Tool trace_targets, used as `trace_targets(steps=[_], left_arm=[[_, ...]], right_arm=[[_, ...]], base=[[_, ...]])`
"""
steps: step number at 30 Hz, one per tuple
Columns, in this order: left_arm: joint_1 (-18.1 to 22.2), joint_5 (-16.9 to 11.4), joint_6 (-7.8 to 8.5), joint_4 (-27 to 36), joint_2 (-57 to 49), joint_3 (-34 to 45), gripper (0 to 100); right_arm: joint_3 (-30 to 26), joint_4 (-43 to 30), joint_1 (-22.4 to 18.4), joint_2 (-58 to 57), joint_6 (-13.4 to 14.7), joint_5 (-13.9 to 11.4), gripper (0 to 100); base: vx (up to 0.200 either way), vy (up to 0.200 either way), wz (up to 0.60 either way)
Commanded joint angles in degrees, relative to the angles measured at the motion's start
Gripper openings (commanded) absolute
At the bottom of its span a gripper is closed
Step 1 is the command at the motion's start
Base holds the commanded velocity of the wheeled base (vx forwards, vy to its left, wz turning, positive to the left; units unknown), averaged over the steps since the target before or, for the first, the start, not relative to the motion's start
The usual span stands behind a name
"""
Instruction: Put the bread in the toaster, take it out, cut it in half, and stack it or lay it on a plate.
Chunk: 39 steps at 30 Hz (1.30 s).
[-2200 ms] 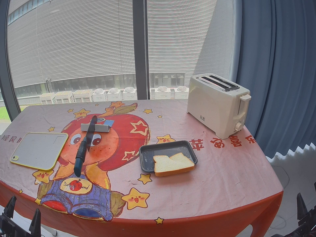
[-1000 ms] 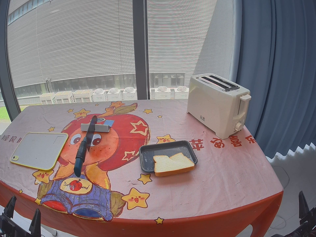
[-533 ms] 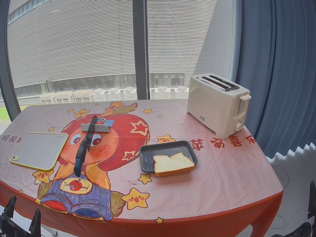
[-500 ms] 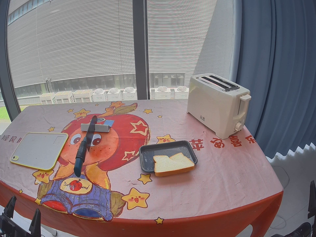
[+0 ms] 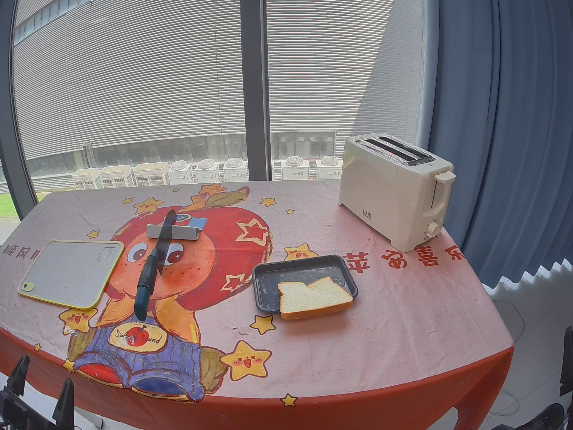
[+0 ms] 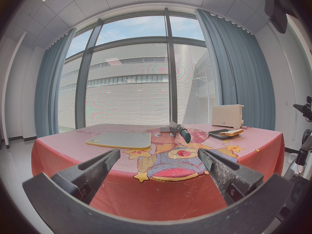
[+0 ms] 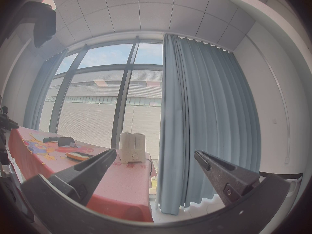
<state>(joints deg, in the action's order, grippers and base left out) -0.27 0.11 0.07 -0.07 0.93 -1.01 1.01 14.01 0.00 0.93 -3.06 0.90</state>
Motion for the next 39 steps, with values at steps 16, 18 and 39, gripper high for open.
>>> trace_targets(steps=[16,18,39], left_arm=[[0.0,0.1,0.01,0.0,0.0,0.9,100],[0.0,0.1,0.01,0.0,0.0,0.9,100],[0.1,0.1,0.01,0.0,0.0,0.9,100]], right_arm=[[8.7,-10.9,0.1,-0.7,0.4,-9.5,100],[10.1,-12.2,0.1,0.1,0.4,-9.4,100],[13.5,-12.2,0.4,13.2,0.1,-19.4,100]], base=[[0.0,0.0,0.0],[0.0,0.0,0.0],[0.0,0.0,0.0]])
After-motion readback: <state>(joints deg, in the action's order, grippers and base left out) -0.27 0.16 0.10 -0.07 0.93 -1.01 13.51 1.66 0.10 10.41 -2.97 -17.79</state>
